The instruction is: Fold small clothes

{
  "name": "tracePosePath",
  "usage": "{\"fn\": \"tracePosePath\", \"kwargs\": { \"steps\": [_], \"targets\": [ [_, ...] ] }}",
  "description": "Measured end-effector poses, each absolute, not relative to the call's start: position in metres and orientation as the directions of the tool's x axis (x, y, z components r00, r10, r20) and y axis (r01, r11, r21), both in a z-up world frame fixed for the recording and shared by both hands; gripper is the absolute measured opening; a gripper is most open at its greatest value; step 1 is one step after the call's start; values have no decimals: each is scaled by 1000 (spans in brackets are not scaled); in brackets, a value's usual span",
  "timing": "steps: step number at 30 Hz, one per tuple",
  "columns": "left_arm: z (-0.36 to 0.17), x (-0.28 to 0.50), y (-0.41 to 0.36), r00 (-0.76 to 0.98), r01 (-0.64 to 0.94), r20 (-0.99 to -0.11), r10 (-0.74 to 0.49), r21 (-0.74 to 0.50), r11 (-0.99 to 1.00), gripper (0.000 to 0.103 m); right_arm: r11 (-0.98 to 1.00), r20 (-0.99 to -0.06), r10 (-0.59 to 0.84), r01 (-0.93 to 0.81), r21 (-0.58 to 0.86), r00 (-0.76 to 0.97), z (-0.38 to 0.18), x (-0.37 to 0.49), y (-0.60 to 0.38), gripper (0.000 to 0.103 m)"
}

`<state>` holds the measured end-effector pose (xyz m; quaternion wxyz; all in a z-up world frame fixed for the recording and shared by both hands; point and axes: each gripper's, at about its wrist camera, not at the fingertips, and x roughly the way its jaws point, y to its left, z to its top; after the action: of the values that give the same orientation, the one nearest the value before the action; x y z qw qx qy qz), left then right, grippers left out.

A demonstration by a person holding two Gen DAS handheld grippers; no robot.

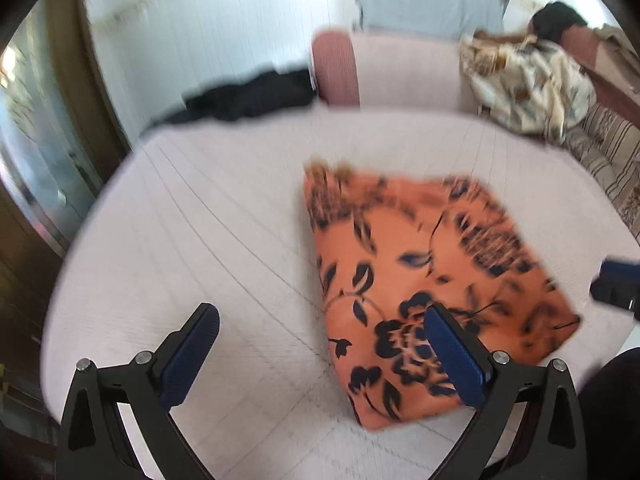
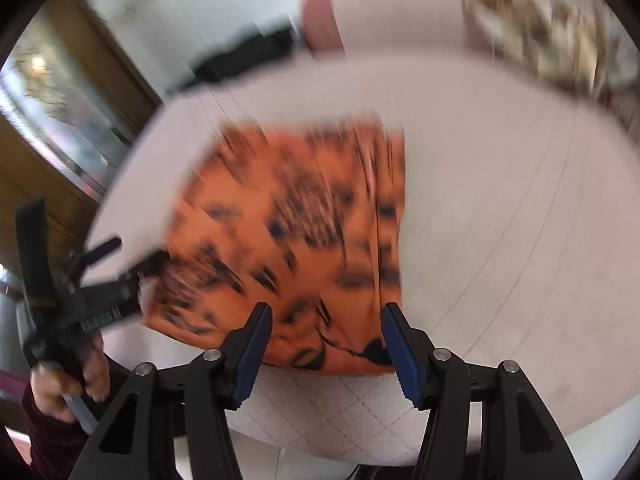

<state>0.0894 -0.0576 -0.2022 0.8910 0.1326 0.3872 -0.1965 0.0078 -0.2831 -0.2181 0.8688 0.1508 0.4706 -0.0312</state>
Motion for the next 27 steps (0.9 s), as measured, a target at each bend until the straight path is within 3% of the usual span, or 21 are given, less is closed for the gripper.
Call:
{"fn": "tracePosePath", "kwargs": {
  "steps": [6, 11, 15, 27],
  "targets": [
    [-115, 42, -39, 771, 354, -604, -202, 142, 924, 102, 978, -666, -17, 151, 145, 746, -135, -39, -256, 61],
    [-73, 14, -27, 828, 307, -533, -176, 168, 937, 102, 981, -578, -77, 164, 101, 813, -107, -62, -224, 63],
    [-55, -6, -26, 839, 297, -514, -181, 154, 942, 102, 984, -535, -98, 163, 75, 839, -92, -83, -208, 67],
    [-17, -60, -20, 896, 232, -419, -148, 157, 960, 102, 973, -462, -146, 212, 92, 875, -62, -121, -201, 67]
  ]
}}
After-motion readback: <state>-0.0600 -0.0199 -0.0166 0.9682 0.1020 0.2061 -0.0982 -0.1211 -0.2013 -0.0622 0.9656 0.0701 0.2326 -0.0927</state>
